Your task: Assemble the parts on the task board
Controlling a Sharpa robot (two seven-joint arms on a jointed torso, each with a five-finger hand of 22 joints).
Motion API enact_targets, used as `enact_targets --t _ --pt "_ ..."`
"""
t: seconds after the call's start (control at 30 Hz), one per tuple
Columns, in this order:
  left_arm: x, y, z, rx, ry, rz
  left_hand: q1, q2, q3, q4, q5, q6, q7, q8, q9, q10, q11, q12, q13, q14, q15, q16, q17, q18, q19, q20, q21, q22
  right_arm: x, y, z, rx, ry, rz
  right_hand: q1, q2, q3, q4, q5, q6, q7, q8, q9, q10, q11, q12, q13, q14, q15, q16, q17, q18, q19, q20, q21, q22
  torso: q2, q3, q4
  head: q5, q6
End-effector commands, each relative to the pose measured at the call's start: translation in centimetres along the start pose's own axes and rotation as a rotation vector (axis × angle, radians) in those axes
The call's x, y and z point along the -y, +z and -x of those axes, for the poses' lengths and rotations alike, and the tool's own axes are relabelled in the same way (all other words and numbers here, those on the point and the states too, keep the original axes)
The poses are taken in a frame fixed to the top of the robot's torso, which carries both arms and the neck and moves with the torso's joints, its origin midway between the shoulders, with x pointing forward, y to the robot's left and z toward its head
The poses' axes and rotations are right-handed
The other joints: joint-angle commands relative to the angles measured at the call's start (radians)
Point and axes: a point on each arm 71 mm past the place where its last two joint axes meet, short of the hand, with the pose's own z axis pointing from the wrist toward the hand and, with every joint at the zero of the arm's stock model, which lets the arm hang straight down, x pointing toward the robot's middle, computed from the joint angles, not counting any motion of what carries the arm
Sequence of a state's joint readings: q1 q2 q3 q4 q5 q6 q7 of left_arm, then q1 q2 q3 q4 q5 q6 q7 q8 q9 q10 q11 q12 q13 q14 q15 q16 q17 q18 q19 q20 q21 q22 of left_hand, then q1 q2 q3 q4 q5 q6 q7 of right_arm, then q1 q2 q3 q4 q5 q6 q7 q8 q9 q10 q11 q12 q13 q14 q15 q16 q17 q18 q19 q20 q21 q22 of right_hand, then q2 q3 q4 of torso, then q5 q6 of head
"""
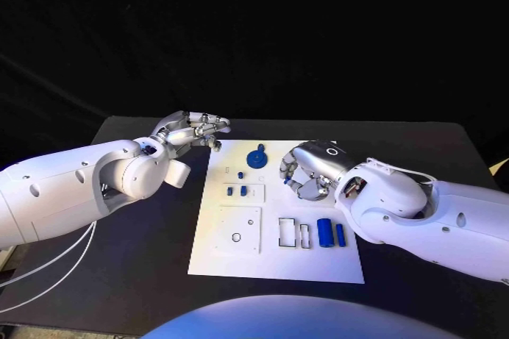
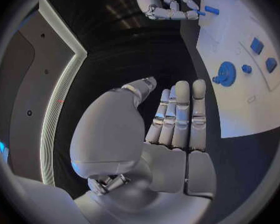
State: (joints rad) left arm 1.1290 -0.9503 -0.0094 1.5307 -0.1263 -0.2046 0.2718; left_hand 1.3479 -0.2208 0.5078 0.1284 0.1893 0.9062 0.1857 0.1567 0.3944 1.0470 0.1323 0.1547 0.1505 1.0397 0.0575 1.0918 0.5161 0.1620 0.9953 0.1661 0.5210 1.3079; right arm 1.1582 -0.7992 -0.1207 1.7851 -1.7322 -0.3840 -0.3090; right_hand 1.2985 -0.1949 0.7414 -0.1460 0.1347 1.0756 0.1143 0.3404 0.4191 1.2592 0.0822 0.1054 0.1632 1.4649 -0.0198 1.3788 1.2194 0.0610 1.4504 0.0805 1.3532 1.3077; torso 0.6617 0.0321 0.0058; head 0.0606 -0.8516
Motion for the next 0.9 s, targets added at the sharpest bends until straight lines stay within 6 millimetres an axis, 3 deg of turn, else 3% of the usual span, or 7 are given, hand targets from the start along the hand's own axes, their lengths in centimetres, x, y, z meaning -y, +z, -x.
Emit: enact_targets --t 0.03,0.2,0.33,0.63,0.9 --pt "0.1 0.2 -0.4 -0.014 -0.006 -0.012 0.008 0.0 -0.001 -0.008 0.006 -0.008 -0.001 0.004 -0.002 -0.007 -0.001 0.003 0.001 -0.008 0.002 -0.006 -0.002 0.017 0.0 -0.001 -0.006 0.002 -1.6 0.2 -0.6 -0.016 0.021 0.052 0.017 0.019 0.007 0.001 0.002 0.004 0.001 0.005 0.002 0.043 -0.034 0.001 0.05 0.042 -0.008 0.007 0.001 -0.01 0.004 -0.002 0.003 0.176 -0.001 -0.0021 0.0015 0.015 -0.002" --pt "0.1 0.3 -0.7 -0.021 -0.01 -0.012 0.008 0.0 -0.001 -0.008 0.006 -0.008 -0.001 0.004 -0.002 -0.007 -0.001 0.003 0.001 -0.008 0.002 -0.006 -0.002 0.017 0.0 -0.001 -0.006 0.002 -3.2 0.4 -2.1 -0.043 0.045 0.09 0.017 0.02 0.008 0.001 0.001 0.004 0.001 0.004 0.002 0.042 -0.034 0.0 0.051 0.042 -0.008 0.007 0.0 -0.009 0.003 -0.002 0.001 0.176 0.0 -0.0029 -0.0002 0.029 -0.003" --pt "0.1 0.5 -1.1 -0.029 -0.013 -0.013 0.008 0.001 0.0 -0.008 0.007 -0.01 -0.001 0.004 -0.002 -0.009 -0.001 0.004 0.001 -0.008 0.003 -0.006 -0.002 0.017 0.0 -0.001 -0.007 0.002 -4.1 0.6 -3.7 -0.07 0.064 0.107 0.017 0.021 0.01 0.001 0.001 0.003 0.001 0.004 0.003 0.041 -0.034 0.0 0.052 0.042 -0.008 0.006 -0.001 -0.009 0.002 -0.002 -0.001 0.175 0.0 -0.0025 0.0004 0.04 -0.011" --pt "0.1 0.8 -1.8 -0.046 -0.019 -0.013 0.005 -0.001 -0.002 -0.008 0.007 -0.012 0.001 0.004 -0.003 -0.011 0.0 0.004 0.001 -0.009 0.003 -0.007 -0.004 0.017 0.0 0.0 -0.008 0.003 -5.6 1.0 -6.5 -0.098 0.088 0.136 0.017 0.021 0.01 0.001 0.0 0.002 0.001 0.003 0.003 0.041 -0.034 -0.001 0.052 0.042 -0.008 0.007 -0.001 -0.008 0.001 -0.002 -0.001 0.175 0.002 -0.002 0.0018 0.056 -0.02" --pt "0.1 0.8 -2.1 -0.057 -0.022 -0.011 0.004 -0.001 -0.002 -0.008 0.007 -0.013 0.001 0.004 -0.003 -0.012 0.0 0.004 0.001 -0.009 0.004 -0.007 -0.004 0.017 0.0 0.0 -0.008 0.003 -5.9 1.1 -7.4 -0.099 0.096 0.131 0.017 0.022 0.011 0.001 0.0 0.002 0.001 0.003 0.003 0.04 -0.033 -0.001 0.053 0.042 -0.008 0.008 0.0 -0.008 0.001 -0.002 -0.002 0.175 0.003 -0.0017 0.0013 0.067 -0.021"
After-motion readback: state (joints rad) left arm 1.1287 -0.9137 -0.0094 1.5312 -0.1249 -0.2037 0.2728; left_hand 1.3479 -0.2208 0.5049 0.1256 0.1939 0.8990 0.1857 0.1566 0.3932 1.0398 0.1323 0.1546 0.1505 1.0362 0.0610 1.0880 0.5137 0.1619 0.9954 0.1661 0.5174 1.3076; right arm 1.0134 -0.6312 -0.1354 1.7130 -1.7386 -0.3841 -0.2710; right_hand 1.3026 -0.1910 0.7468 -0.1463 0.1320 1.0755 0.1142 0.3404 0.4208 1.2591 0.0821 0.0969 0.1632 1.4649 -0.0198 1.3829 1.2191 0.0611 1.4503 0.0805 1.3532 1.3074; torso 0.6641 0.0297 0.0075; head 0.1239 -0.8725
